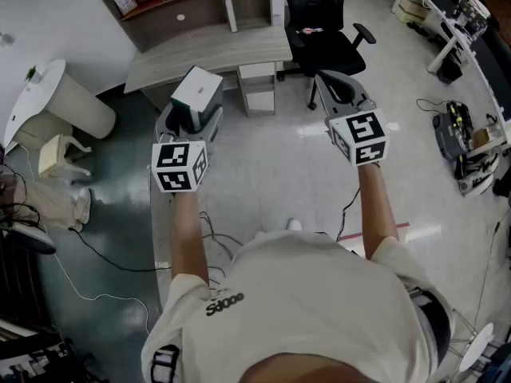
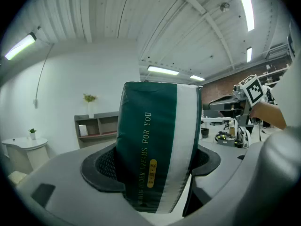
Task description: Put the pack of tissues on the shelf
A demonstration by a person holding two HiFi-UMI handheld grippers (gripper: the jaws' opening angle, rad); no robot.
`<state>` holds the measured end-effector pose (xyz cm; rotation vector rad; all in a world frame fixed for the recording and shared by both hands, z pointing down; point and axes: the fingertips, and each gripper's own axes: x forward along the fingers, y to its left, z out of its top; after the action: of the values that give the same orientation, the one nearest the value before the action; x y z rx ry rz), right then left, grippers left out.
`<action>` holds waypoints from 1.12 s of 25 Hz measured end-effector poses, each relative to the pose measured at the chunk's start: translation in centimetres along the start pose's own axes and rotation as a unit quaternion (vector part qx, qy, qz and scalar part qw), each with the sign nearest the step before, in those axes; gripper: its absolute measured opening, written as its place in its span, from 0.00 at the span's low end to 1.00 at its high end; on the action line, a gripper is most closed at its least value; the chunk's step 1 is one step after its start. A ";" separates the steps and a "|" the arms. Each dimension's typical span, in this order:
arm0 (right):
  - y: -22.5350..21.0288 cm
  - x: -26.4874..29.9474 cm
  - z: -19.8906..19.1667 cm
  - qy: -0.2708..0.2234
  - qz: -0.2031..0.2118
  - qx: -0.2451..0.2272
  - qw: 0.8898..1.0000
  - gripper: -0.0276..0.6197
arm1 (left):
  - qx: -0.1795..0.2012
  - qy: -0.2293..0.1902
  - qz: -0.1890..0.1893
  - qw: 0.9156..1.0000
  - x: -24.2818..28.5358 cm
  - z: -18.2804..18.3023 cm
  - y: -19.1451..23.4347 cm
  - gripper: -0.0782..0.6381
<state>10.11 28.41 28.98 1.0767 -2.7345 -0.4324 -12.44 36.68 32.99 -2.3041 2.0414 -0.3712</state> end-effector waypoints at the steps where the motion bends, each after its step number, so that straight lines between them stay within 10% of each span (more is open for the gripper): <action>1: -0.3 -0.1 -0.1 -0.001 -0.001 0.000 1.000 0.05 | 0.000 -0.001 0.000 1.000 0.1 0.1 -0.3 0.65; 28: -10.8 0.8 -6.4 -0.024 0.041 0.022 0.999 0.05 | 0.007 0.037 0.007 0.999 9.4 0.5 -8.3 0.65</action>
<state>18.08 18.98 31.48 0.9725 -2.8306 -0.3919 -3.32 28.44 35.47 -2.3009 2.0799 -0.4743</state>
